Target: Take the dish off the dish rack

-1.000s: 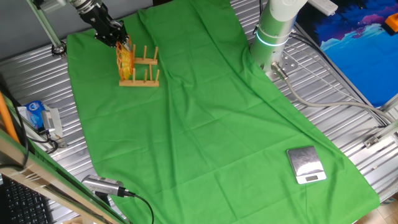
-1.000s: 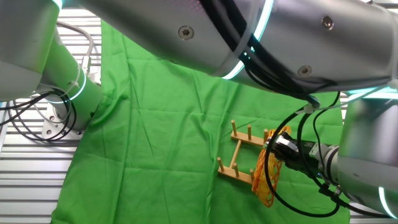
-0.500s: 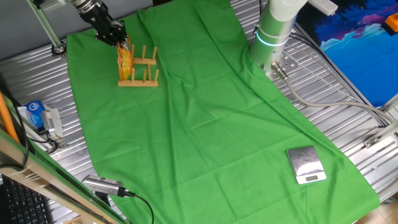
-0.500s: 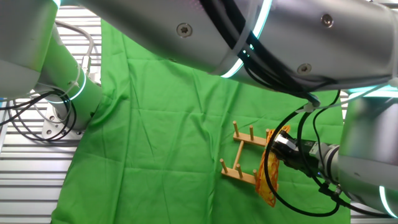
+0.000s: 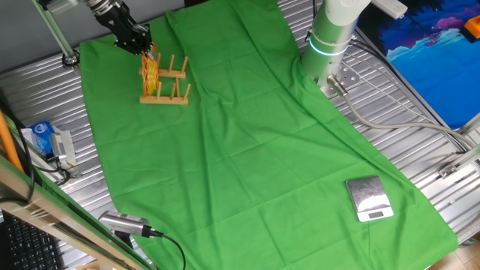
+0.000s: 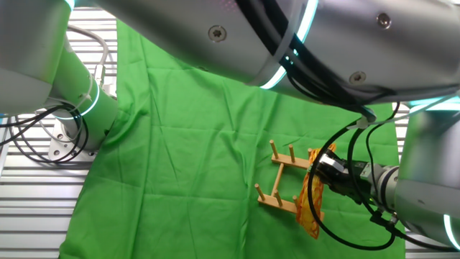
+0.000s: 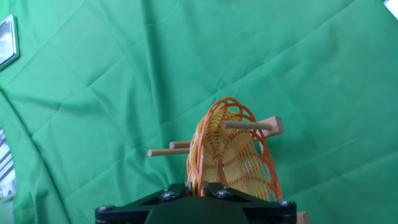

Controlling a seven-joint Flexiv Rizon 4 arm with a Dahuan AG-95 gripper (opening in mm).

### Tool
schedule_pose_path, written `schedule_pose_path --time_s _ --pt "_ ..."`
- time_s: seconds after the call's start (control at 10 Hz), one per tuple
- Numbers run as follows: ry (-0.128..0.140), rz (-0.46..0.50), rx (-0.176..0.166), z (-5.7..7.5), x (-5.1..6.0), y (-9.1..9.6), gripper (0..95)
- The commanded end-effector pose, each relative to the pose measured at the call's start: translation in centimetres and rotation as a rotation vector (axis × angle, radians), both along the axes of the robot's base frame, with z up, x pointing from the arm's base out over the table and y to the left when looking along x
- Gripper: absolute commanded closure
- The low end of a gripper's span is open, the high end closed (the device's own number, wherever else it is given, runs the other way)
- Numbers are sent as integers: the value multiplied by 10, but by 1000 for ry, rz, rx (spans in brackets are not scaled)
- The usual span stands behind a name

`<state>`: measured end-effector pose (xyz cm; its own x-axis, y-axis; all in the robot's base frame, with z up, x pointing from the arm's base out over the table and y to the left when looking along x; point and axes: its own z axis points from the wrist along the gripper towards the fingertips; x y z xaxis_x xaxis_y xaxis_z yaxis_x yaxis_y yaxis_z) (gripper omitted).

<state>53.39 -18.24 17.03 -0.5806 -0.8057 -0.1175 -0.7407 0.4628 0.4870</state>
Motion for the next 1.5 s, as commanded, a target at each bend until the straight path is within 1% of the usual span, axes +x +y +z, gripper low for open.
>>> schedule_pose_path --time_s 0.1,1.3,1.5 --pt "5 -10 8 0 -1 0 950" --pt "19 -36 4 12 -1 3 950" --pt "21 -43 0 15 -2 4 950"
